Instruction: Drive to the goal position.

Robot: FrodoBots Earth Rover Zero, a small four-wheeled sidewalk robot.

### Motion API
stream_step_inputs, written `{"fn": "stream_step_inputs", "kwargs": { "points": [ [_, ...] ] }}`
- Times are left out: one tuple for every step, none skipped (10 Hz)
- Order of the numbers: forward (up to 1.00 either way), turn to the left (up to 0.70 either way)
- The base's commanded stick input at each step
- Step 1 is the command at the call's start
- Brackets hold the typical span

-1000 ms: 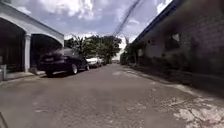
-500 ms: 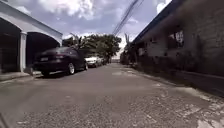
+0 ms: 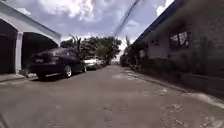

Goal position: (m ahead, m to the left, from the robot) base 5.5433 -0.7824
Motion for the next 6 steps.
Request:
{"fn": "stream_step_inputs", "kwargs": {
  "points": [
    [0.7, 0.0],
    [0.7, -0.07],
    [0.7, -0.19],
    [0.7, -0.34],
    [0.7, -0.35],
    [0.7, -0.27]
  ]
}}
